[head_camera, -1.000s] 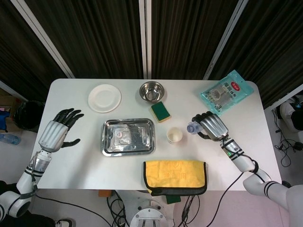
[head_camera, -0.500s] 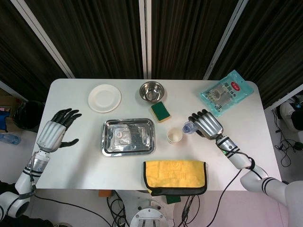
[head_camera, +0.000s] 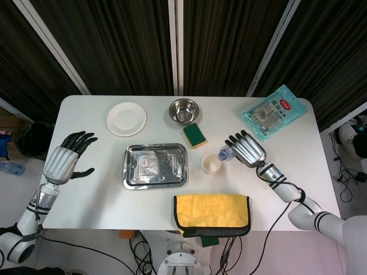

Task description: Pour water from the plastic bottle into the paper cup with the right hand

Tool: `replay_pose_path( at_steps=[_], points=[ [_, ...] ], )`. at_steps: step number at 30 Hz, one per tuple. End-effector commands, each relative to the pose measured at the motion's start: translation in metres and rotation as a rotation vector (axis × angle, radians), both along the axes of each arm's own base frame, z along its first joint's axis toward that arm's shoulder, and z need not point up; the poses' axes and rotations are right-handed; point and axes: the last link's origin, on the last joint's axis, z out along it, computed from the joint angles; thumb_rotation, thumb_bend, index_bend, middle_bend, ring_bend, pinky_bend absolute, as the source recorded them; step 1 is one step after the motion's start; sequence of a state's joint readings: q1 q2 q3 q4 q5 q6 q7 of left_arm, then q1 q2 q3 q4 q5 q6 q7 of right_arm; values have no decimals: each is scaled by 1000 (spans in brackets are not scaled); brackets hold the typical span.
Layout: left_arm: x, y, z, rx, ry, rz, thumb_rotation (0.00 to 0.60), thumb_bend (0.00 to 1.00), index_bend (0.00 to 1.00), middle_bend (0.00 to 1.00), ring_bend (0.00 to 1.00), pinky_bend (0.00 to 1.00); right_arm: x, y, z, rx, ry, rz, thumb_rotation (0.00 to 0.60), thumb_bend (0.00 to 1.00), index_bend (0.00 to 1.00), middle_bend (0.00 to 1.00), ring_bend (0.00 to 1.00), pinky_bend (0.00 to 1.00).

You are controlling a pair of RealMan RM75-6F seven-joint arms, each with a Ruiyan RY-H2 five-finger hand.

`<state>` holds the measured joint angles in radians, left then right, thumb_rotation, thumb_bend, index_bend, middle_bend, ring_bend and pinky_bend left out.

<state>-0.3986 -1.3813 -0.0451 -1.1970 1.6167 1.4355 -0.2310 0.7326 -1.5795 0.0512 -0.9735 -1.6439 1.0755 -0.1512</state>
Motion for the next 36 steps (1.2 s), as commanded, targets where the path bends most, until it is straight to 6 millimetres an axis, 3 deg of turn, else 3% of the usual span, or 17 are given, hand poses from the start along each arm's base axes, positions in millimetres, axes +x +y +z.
replay_pose_path(
  at_steps=[1, 36],
  points=[
    [0, 0, 0, 1, -1, 0, 600, 91, 180, 155, 111, 151, 3, -1, 0, -7, 17, 15, 600, 677, 741, 569, 414, 406],
    [-4, 1, 1, -1, -10, 5, 600, 91, 180, 155, 111, 151, 23, -9, -3, -44, 263, 156, 600, 677, 741, 569, 414, 406]
  ],
)
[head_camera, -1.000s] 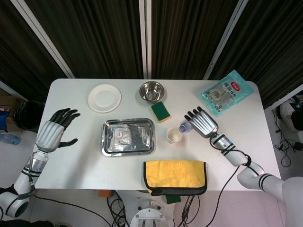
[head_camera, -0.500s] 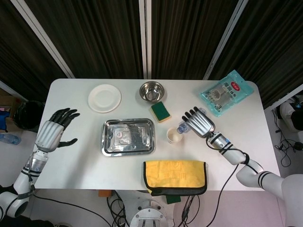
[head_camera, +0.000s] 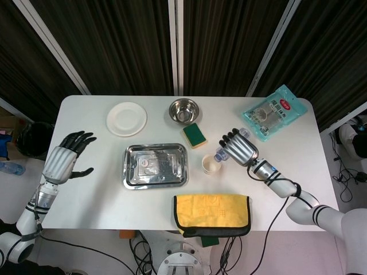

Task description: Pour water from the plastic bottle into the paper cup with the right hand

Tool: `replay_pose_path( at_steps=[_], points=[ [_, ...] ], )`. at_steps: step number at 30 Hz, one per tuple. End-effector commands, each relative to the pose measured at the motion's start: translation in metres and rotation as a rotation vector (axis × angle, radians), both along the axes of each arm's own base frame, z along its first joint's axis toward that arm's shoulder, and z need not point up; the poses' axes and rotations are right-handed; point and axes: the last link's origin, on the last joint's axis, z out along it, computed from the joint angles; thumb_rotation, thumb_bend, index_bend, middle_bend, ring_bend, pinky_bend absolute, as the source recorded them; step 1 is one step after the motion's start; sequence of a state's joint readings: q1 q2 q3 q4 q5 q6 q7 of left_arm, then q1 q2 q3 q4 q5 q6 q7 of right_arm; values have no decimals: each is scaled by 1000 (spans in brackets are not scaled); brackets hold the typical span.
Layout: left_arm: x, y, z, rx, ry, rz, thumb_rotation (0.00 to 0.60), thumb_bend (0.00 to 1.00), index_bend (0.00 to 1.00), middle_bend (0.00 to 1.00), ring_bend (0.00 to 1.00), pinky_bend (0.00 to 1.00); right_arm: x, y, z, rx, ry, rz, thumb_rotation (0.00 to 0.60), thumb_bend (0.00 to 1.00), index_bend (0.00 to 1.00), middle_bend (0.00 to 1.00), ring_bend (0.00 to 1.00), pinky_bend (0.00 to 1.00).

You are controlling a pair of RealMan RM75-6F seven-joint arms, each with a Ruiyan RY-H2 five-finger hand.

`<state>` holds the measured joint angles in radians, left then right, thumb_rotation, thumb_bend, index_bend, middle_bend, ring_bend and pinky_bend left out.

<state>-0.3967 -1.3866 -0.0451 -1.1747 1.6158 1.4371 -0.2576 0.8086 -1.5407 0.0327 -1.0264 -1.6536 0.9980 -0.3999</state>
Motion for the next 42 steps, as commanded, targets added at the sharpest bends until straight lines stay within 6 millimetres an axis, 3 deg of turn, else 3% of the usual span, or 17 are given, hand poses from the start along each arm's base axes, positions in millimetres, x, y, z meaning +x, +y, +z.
replay_pose_path(
  at_steps=[1, 42],
  points=[
    [0, 0, 0, 0, -1, 0, 600, 91, 180, 155, 111, 151, 2, -1, 0, -3, 20, 8, 600, 677, 740, 569, 414, 406],
    [-7, 0, 3, 6, -11, 10, 600, 91, 181, 155, 111, 151, 19, -6, -2, -28, 136, 80, 600, 677, 741, 569, 414, 413]
  ],
)
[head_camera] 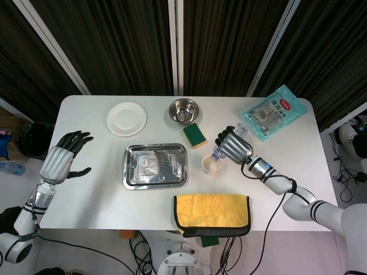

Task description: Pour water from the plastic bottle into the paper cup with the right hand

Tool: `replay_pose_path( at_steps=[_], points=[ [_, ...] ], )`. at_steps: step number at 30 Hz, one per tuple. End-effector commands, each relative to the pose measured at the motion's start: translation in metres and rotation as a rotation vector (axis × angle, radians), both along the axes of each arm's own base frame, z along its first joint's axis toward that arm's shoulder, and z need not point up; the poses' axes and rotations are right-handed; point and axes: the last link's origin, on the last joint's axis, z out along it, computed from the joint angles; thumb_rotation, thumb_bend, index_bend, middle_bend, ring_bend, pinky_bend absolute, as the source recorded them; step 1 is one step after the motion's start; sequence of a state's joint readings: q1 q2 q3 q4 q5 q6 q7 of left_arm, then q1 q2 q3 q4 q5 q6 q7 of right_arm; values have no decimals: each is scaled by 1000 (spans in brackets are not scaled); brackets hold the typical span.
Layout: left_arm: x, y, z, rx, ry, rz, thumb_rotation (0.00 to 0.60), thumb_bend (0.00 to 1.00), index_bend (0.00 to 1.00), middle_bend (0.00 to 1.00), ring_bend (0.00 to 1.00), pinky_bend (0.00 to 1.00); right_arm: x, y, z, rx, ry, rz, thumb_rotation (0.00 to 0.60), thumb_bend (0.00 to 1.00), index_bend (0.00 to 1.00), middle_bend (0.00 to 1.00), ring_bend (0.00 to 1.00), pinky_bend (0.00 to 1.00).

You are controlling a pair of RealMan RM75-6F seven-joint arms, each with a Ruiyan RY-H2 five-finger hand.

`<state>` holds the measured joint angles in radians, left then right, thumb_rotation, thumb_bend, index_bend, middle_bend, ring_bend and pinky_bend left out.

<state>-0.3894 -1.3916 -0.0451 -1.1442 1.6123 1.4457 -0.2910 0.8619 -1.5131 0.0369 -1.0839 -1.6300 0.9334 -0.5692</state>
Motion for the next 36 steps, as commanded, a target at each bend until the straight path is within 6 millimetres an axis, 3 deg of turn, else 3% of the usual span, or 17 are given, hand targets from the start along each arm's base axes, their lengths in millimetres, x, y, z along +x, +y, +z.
replay_pose_path(
  at_steps=[1, 28, 36],
  points=[
    [0, 0, 0, 0, 1, 0, 600, 91, 181, 155, 111, 151, 0, 0, 0, 2, 3, 0, 600, 677, 741, 569, 414, 413],
    [1, 1, 0, 0, 2, -2, 600, 90, 182, 155, 111, 151, 5, -1, 6, -12, 18, 31, 600, 677, 740, 569, 415, 421],
    [1, 1, 0, 0, 4, -2, 600, 91, 182, 155, 111, 151, -2, 0, 3, 6, -49, -44, 600, 677, 741, 569, 421, 424]
  ],
)
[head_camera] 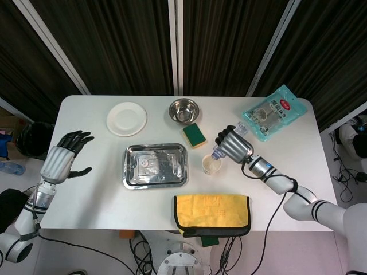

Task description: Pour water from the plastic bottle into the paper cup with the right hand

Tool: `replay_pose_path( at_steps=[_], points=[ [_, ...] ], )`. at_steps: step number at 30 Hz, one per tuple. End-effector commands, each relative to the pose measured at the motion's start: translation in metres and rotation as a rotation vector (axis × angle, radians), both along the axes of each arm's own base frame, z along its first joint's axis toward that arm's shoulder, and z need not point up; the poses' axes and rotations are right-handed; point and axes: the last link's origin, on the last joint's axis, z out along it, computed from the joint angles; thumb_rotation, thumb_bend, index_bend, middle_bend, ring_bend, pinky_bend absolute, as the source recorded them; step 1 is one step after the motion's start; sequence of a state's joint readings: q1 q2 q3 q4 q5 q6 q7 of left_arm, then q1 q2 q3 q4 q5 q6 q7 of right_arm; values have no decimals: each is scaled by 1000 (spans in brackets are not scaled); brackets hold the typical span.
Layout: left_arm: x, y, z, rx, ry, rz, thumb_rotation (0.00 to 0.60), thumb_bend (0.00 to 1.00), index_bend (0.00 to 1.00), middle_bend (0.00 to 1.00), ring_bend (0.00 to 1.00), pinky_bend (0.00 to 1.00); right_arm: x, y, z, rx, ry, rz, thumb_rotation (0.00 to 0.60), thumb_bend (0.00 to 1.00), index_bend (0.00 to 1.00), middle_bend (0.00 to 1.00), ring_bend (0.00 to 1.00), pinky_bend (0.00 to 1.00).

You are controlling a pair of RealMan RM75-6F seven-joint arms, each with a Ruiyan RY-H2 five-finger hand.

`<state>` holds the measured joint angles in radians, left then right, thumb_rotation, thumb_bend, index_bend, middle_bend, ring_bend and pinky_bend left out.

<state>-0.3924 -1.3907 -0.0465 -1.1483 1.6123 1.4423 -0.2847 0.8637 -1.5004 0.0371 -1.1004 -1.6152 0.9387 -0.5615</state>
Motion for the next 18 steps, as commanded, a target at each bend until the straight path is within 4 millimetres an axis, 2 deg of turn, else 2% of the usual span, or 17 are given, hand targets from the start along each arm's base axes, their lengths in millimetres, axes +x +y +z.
replay_pose_path(
  at_steps=[1, 9, 18],
  points=[
    [0, 0, 0, 0, 1, 1, 600, 91, 182, 155, 111, 151, -5, 1, -2, 11, -52, -49, 600, 677, 740, 569, 421, 424],
    [0, 0, 2, 2, 4, 1, 600, 90, 182, 155, 111, 151, -11, 3, 3, 52, -272, -176, 600, 677, 741, 569, 421, 422],
    [1, 0, 0, -4, 10, 4, 600, 91, 182, 155, 111, 151, -25, 2, 26, 108, -707, -381, 600, 677, 741, 569, 421, 423]
  ],
)
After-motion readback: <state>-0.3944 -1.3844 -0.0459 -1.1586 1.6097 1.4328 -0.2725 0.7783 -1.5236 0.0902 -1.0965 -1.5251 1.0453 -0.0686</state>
